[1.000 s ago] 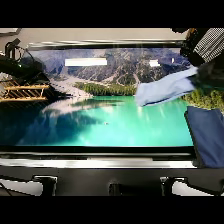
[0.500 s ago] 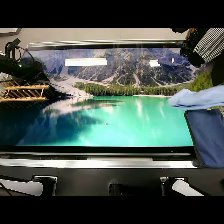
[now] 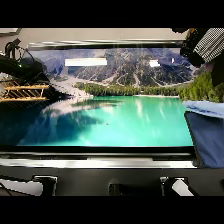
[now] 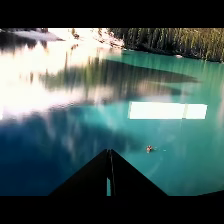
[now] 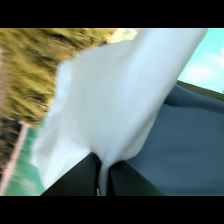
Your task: Fold the clothes and pants, and hang the long-sleeved shirts on hangers.
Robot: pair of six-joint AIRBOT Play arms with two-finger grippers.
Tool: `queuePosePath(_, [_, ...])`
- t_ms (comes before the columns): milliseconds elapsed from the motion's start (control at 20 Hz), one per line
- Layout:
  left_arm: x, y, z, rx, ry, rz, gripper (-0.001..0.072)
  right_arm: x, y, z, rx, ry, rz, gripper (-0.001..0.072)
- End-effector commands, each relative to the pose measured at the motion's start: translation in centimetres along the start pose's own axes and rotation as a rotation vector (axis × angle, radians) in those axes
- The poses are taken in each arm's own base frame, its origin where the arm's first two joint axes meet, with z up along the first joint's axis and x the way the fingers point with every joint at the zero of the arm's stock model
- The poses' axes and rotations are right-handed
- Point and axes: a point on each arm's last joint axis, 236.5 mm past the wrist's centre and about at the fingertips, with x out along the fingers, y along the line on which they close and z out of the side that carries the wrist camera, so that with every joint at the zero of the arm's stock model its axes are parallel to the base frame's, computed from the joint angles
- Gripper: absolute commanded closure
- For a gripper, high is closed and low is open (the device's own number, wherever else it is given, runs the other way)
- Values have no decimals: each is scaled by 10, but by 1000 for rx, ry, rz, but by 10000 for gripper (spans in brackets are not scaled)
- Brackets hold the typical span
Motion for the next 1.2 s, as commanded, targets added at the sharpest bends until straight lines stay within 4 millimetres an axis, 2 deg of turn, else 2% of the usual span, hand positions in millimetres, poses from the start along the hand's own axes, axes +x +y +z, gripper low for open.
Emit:
queuePosePath(0, [0, 0, 0, 0, 2, 0, 689, 6, -53, -34, -14, 118, -206, 689])
queuePosePath(50, [0, 0, -2, 0, 8, 1, 689, 16, -66, -51, -16, 166, -242, 689])
queuePosePath(150, [0, 0, -4, 0, 15, 2, 689, 31, -105, -80, -36, 225, -362, 689])
queuePosePath(300, [0, 1, -5, 0, 24, 3, 689, 41, -161, -111, -80, 257, -527, 689])
queuePosePath(400, [0, 1, -5, 1, 23, 3, 689, 46, -181, -125, -98, 262, -577, 688])
queuePosePath(550, [2, 2, -5, -1, 26, 4, 689, 50, -200, -131, -114, 255, -640, 688])
queuePosePath(800, [7, 4, -6, -6, 40, 5, 689, 49, -212, -139, -113, 276, -684, 680])
queuePosePath(850, [7, 4, -6, -7, 40, 5, 689, 48, -213, -135, -122, 262, -693, 578])
queuePosePath(900, [7, 5, -7, -6, 44, 5, 689, 46, -216, -130, -136, 244, -709, 400])
queuePosePath(950, [6, 5, -9, 9, 52, 6, 689, 43, -218, -123, -150, 227, -723, 305])
queuePosePath(1050, [3, 13, -10, 21, 50, 49, 689, 36, -208, -102, -154, 156, -695, 293])
queuePosePath(1100, [-1, 18, -9, 28, 39, 80, 689, 36, -187, -86, -158, 104, -614, 323])
queuePosePath(1150, [-6, 23, -8, 47, 24, 117, 689, 39, -156, -73, -172, 64, -485, 395])
